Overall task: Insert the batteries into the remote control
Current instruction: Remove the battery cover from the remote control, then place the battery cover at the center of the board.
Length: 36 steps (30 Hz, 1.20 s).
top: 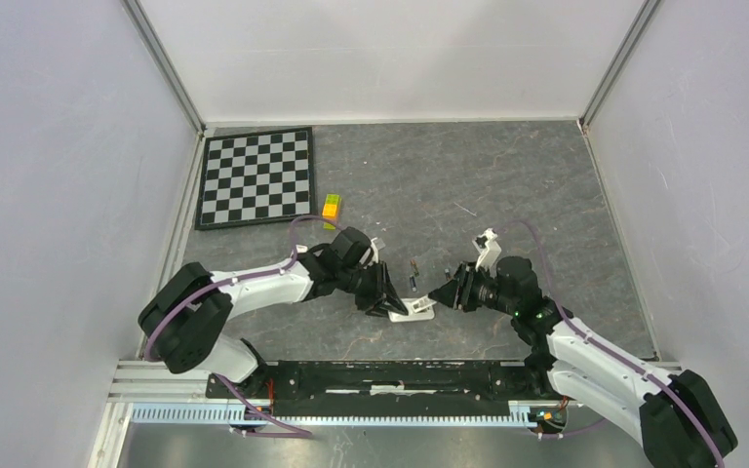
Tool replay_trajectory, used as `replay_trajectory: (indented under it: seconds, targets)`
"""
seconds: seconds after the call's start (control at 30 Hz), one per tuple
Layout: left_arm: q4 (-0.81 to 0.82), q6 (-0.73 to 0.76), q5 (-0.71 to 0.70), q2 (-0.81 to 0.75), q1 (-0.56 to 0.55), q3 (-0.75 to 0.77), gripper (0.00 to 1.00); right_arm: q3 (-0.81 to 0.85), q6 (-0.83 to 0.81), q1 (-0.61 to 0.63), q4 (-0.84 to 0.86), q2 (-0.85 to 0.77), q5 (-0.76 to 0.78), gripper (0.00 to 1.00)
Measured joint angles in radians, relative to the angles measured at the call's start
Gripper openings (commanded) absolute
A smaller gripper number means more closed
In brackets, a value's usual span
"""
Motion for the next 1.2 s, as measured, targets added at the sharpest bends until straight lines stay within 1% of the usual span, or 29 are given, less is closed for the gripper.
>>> replay_trajectory:
  seconds: [0.17,0.27,0.43,0.7,0.83,1.07,1.17,1.2]
  targets:
    - [-0.078,0.012,-0.075,-0.019,0.015,0.043,0.02,0.081,-0.028,0.001,0.001,0.028,0.04,0.41]
    - [-0.137,0.028,-0.153,-0.031,0.034,0.08,0.02,0.121,-0.049,0.002,-0.01,0.06,0.062,0.41]
    - [-0.212,0.077,-0.243,-0.049,0.054,0.117,0.02,0.134,-0.075,0.003,-0.037,0.095,0.101,0.42]
    - [-0.325,0.152,-0.337,-0.086,0.056,0.153,0.02,0.138,-0.099,0.003,-0.084,0.108,0.127,0.49]
    - [-0.38,0.208,-0.356,-0.106,0.059,0.166,0.02,0.153,-0.125,0.003,-0.099,0.112,0.127,0.54]
    - [-0.446,0.339,-0.341,-0.11,0.059,0.198,0.02,0.187,-0.19,0.003,-0.111,0.124,0.091,0.63]
    - [-0.481,0.397,-0.316,-0.11,0.06,0.211,0.02,0.203,-0.233,0.003,-0.117,0.126,0.058,0.73]
    - [-0.497,0.418,-0.304,-0.109,0.061,0.218,0.02,0.209,-0.254,0.003,-0.117,0.126,0.042,0.81]
